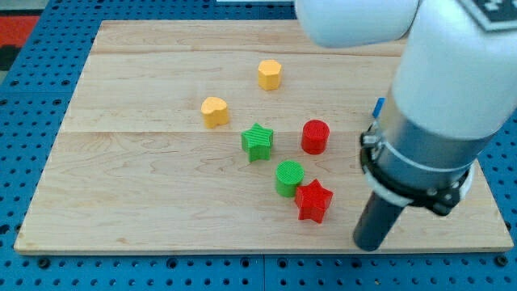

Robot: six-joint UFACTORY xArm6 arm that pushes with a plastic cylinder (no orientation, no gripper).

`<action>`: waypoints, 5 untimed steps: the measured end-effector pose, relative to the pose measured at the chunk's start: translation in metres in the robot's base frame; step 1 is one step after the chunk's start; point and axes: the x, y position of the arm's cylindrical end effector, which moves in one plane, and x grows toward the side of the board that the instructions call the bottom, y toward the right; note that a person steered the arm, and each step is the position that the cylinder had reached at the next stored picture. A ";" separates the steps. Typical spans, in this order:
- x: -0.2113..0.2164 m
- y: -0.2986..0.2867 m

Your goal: Move the red star along with a green circle near to the red circle

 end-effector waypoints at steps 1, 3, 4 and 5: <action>-0.001 -0.044; -0.031 -0.081; -0.036 -0.065; -0.015 -0.029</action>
